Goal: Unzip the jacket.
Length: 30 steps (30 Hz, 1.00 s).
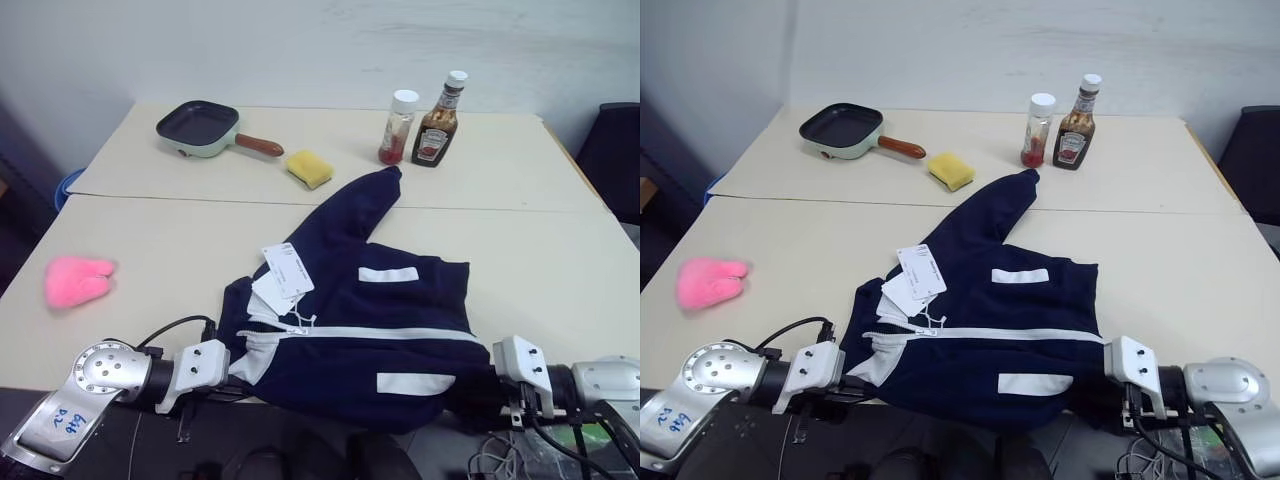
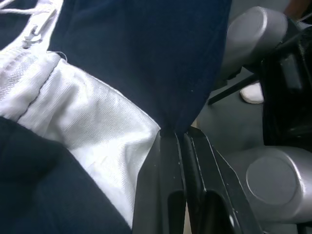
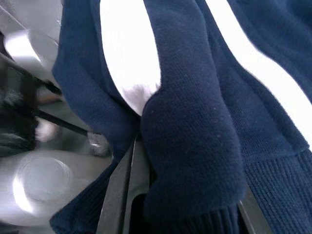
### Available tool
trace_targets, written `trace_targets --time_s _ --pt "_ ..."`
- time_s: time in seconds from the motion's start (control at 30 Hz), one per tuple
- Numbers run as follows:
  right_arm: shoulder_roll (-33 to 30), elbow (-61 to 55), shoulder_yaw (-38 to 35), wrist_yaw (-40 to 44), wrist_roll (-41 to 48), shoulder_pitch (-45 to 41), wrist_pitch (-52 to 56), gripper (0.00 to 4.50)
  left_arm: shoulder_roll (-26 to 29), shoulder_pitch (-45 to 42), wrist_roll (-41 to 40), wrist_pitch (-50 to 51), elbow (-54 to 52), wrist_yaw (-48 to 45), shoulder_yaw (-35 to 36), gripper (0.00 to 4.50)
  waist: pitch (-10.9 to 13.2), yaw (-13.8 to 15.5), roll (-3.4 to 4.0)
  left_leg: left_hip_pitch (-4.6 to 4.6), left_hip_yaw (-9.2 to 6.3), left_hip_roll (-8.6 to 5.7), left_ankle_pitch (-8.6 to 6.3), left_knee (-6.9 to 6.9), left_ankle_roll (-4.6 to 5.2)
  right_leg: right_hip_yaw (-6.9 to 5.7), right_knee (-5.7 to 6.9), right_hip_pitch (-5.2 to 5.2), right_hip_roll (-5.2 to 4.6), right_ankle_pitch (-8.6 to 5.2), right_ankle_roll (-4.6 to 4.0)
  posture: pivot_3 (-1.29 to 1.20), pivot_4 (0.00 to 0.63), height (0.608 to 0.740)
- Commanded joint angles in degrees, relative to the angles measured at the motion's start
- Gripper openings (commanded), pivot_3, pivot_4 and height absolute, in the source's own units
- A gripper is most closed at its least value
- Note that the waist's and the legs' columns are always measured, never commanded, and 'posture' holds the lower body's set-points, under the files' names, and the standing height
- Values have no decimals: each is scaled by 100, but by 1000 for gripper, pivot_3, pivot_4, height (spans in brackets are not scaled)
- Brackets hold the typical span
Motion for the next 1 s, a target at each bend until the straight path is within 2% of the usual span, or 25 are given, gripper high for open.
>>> trace_targets --time_s 0.03,0.1,0.17,0.23,0.27,0.3,0.33,0.43,0.57,0.73,0.8,1.0 --pt "-48 -488 -328 65 516 239 362 1874 12 131 -479 451 114 -123 289 728 3 14 1 -5 -1 0 3 1 -4 -1 2 -6 0 0 -1 0 150 740" --pt "-92 -686 -597 23 658 492 562 2521 147 161 -670 437 130 -382 482 1264 8 4 -6 -9 -4 2 5 -1 -8 -3 2 -10 0 -1 -3 0 150 740" --pt "-430 -934 -1334 372 994 1098 1139 3269 518 220 -1125 688 246 -990 836 1949 21 5 -7 -10 -4 2 7 -10 -12 -3 2 -13 0 -4 -7 0 150 740" --pt "-599 -1062 -2149 396 1699 1294 1924 3987 678 44 -1592 954 555 -1293 1220 2604 26 4 -10 -11 -5 1 9 -20 -15 -4 0 -16 0 -7 -13 0 150 740" --pt "-642 -1080 -2431 367 1961 1275 2180 4356 705 -73 -1708 1003 711 -1355 1349 2616 31 3 -19 -6 -5 1 12 -28 -19 -4 -2 -14 0 -8 -15 0 150 740" --pt "-715 -1070 -2686 366 2145 1234 2417 4478 751 -209 -1782 1027 887 -1447 1466 2616 37 1 -29 -7 -6 1 14 -28 -19 -4 -3 -15 0 -9 -16 0 150 740" --pt "-762 -1058 -2849 384 2224 1183 2539 4478 764 -334 -1787 1010 1037 -1491 1543 2616 41 -4 -36 -6 -7 1 15 -31 -19 -5 -4 -14 -1 -9 -16 0 150 740" --pt "-625 -909 -2945 199 2182 655 2331 4500 446 -1320 -1681 1156 1683 -913 1511 3181 52 -3 -51 -2 -8 2 21 -50 -27 -9 -6 -19 0 -10 -18 0 150 740" --pt "8 -801 -2375 -51 1596 -214 1225 4500 -54 -2405 -1449 1635 2122 -369 943 4438 56 3 -55 -11 -9 -4 25 -55 -29 -13 -6 -28 5 -5 -10 0 150 740" --pt "922 -912 -1562 -578 1051 -878 413 4500 -611 -3759 -983 2643 2894 47 -36 4438 59 16 -58 -64 -3 -7 40 -10 -58 -9 6 -72 15 -2 -3 0 150 740" --pt "1043 -1035 -1358 -726 1000 -879 438 4500 -792 -4132 -882 2914 3144 152 -226 4438 60 14 -58 -136 -1 -9 33 44 -50 -7 53 -136 15 -1 -1 0 150 740" --pt "1180 -1320 -1193 -1073 989 -684 451 4500 -965 -4672 -839 3411 3239 -125 -669 4438 62 -2 -62 -145 0 -8 32 55 -48 -6 45 -142 11 1 3 0 150 740"
